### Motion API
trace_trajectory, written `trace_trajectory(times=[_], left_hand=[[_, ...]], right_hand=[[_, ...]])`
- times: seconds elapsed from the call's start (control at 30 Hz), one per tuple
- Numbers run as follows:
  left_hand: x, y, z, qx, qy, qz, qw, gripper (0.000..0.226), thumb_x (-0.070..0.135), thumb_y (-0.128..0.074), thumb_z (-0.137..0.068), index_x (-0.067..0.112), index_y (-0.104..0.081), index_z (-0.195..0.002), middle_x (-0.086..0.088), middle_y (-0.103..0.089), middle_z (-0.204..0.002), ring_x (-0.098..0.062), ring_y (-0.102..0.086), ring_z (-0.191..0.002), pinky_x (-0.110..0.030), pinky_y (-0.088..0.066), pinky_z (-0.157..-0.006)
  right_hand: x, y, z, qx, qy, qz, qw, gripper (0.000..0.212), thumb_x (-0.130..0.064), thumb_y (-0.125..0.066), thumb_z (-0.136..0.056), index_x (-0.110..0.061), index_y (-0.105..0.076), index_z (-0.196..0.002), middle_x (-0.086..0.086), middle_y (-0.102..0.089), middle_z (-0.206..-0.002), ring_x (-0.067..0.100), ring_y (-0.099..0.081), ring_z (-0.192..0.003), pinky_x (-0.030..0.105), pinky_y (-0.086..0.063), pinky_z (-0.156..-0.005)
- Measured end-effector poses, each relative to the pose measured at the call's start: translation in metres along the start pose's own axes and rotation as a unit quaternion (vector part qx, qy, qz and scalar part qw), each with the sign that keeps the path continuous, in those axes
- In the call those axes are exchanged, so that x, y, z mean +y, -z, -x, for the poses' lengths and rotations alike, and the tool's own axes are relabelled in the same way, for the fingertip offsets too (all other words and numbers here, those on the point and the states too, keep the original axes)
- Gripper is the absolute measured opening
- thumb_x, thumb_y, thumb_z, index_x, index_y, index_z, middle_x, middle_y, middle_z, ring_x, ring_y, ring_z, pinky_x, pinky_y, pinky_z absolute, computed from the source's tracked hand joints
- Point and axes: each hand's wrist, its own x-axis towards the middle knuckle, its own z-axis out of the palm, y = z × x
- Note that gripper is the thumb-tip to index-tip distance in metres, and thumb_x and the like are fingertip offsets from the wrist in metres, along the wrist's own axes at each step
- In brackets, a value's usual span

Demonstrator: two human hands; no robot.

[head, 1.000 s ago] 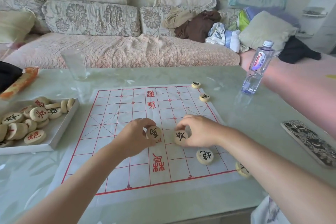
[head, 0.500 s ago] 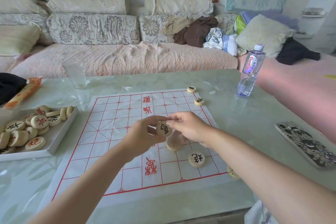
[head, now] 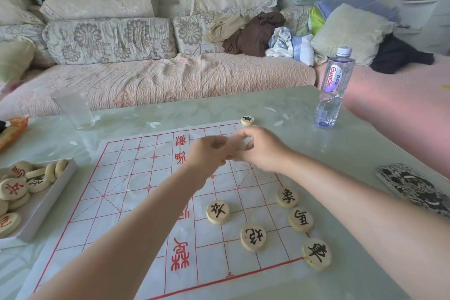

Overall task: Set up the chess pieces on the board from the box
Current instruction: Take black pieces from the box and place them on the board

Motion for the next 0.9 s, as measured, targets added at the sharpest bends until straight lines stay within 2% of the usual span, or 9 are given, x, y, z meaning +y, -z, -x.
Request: trace_trajectory(times=[0.07,0.13,0.23,0.37,0.43,0.53,0.67,0.77,0.9], left_hand=[[0.002,-0.011,-0.021,0.014,-0.02,-0.05,0.998,0.022,0.027,-0.065,-0.088,0.02,-0.069,-0.108,0.001,-0.073,-0.098,-0.02,-0.068,-0.088,-0.032,-0.055,-0.077],[-0.001,-0.017,-0.043,0.022,-0.055,-0.169,0.984,0.03,0.031,-0.056,-0.092,0.025,-0.063,-0.121,0.006,-0.066,-0.114,-0.019,-0.062,-0.101,-0.034,-0.052,-0.084],[-0.01,-0.022,-0.071,0.01,-0.116,-0.347,0.93,0.03,0.029,-0.051,-0.094,0.032,-0.06,-0.122,0.003,-0.057,-0.126,-0.021,-0.046,-0.119,-0.035,-0.041,-0.097],[-0.02,-0.025,-0.095,0.007,-0.137,-0.492,0.86,0.037,0.037,-0.051,-0.092,0.032,-0.053,-0.129,-0.002,-0.048,-0.134,-0.024,-0.036,-0.126,-0.039,-0.036,-0.101],[-0.025,-0.024,-0.103,-0.004,-0.127,-0.516,0.847,0.042,0.044,-0.052,-0.091,0.033,-0.051,-0.132,-0.001,-0.046,-0.135,-0.023,-0.035,-0.126,-0.038,-0.035,-0.102],[-0.032,-0.023,-0.109,-0.013,-0.112,-0.515,0.85,0.044,0.049,-0.051,-0.089,0.035,-0.05,-0.13,0.001,-0.044,-0.133,-0.021,-0.034,-0.126,-0.037,-0.034,-0.1],[-0.038,-0.024,-0.109,-0.001,-0.128,-0.516,0.847,0.044,0.05,-0.05,-0.088,0.035,-0.051,-0.13,0.002,-0.043,-0.134,-0.02,-0.034,-0.125,-0.036,-0.034,-0.099],[-0.038,-0.022,-0.108,0.004,-0.133,-0.511,0.849,0.046,0.05,-0.05,-0.089,0.034,-0.049,-0.132,0.001,-0.044,-0.134,-0.021,-0.034,-0.126,-0.037,-0.035,-0.1],[-0.035,-0.012,-0.099,0.021,-0.146,-0.476,0.867,0.044,0.046,-0.051,-0.09,0.031,-0.05,-0.131,0.003,-0.05,-0.13,-0.019,-0.039,-0.124,-0.038,-0.04,-0.1]], right_hand=[[0.009,0.014,-0.02,0.034,-0.001,0.051,0.998,0.031,-0.027,-0.085,-0.072,-0.027,-0.073,-0.1,-0.007,-0.068,-0.102,0.009,-0.062,-0.082,0.024,-0.044,-0.07],[0.019,0.031,-0.04,0.075,-0.031,0.079,0.994,0.036,-0.024,-0.082,-0.074,-0.022,-0.07,-0.107,-0.006,-0.066,-0.103,0.013,-0.061,-0.091,0.025,-0.042,-0.074],[0.039,0.049,-0.065,0.102,-0.096,0.089,0.986,0.053,-0.032,-0.084,-0.073,-0.028,-0.056,-0.118,-0.008,-0.06,-0.105,0.016,-0.059,-0.098,0.03,-0.045,-0.082],[0.069,0.043,-0.089,0.09,-0.123,0.137,0.979,0.044,-0.045,-0.084,-0.069,-0.032,-0.056,-0.1,-0.008,-0.059,-0.103,0.017,-0.059,-0.096,0.033,-0.048,-0.08],[0.075,0.038,-0.098,0.082,-0.123,0.145,0.978,0.038,-0.046,-0.084,-0.069,-0.032,-0.058,-0.093,-0.011,-0.058,-0.097,0.017,-0.059,-0.093,0.031,-0.046,-0.076],[0.077,0.035,-0.107,0.085,-0.13,0.148,0.977,0.032,-0.045,-0.084,-0.07,-0.032,-0.059,-0.085,-0.014,-0.06,-0.09,0.015,-0.061,-0.088,0.031,-0.049,-0.08],[0.077,0.034,-0.108,0.077,-0.138,0.185,0.97,0.022,-0.044,-0.079,-0.076,-0.031,-0.062,-0.076,-0.012,-0.064,-0.09,0.016,-0.062,-0.09,0.029,-0.048,-0.077],[0.069,0.035,-0.105,0.095,-0.131,0.191,0.968,0.019,-0.045,-0.069,-0.08,-0.026,-0.072,-0.077,-0.01,-0.068,-0.089,0.016,-0.064,-0.084,0.028,-0.047,-0.069],[0.048,0.023,-0.103,0.116,-0.09,0.188,0.971,0.016,-0.039,-0.058,-0.088,-0.03,-0.069,-0.08,-0.012,-0.064,-0.096,0.014,-0.06,-0.088,0.028,-0.043,-0.069]])
